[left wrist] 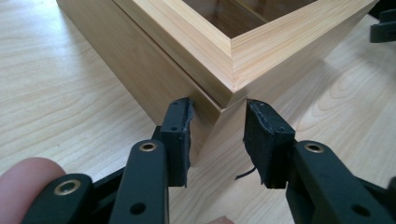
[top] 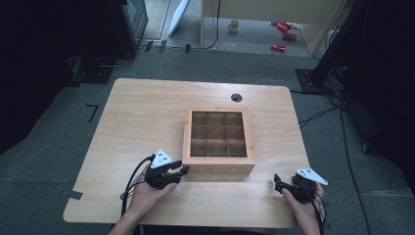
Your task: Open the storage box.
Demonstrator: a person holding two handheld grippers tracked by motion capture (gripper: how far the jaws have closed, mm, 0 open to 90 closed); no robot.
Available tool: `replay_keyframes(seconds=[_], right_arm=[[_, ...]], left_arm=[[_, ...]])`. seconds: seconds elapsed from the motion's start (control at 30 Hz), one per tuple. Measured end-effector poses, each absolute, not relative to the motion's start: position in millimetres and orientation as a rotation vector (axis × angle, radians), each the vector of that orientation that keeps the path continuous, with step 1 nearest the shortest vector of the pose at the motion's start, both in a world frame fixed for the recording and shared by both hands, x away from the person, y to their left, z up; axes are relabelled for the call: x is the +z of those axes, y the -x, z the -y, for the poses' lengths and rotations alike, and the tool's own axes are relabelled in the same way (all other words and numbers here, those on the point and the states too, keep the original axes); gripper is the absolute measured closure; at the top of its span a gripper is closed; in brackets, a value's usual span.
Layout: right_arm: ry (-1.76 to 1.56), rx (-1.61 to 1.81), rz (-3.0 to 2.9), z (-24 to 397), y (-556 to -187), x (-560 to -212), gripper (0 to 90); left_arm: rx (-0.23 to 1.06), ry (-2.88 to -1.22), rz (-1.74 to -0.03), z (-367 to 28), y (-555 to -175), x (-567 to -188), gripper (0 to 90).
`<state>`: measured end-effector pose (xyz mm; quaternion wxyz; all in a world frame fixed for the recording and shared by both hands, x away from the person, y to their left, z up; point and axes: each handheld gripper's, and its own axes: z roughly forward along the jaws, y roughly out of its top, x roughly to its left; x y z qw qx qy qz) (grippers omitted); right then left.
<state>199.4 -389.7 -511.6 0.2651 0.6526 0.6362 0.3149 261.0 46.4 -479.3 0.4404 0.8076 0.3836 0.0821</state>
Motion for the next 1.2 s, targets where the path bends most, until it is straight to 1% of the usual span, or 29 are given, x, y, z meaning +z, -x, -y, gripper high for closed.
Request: replay_keyframes(seconds=[0.2, 0.27, 0.53, 0.73, 1.07, 1.2], right_arm=[[-1.743, 0.852, -1.74, 381.3, -200.1, -509.9, 17.0], [-1.738, 0.85, -1.747, 379.5, -200.1, -509.8, 17.0], [-1.707, 0.882, -1.752, 373.7, -199.0, -505.0, 17.1], [-1.669, 0.95, -1.782, 361.6, -199.1, -496.2, 18.1], [-1.57, 1.08, -1.782, 338.9, -204.9, -474.8, 20.3], [-1.536, 1.085, -1.805, 331.2, -209.5, -471.5, 21.3]], left_arm=[[0.174, -1.987, -0.95, -50.5, -261.7, -475.7, 66.0], [0.176, -1.988, -0.948, -51.3, -262.3, -472.9, 68.5], [0.179, -1.992, -0.943, -51.7, -262.2, -471.9, 69.6], [0.152, -1.982, -0.923, -53.2, -264.4, -463.6, 71.4], [0.189, -2.011, -0.885, -48.3, -265.5, -450.9, 70.8], [0.197, -2.02, -0.884, -47.2, -265.8, -448.4, 70.4]])
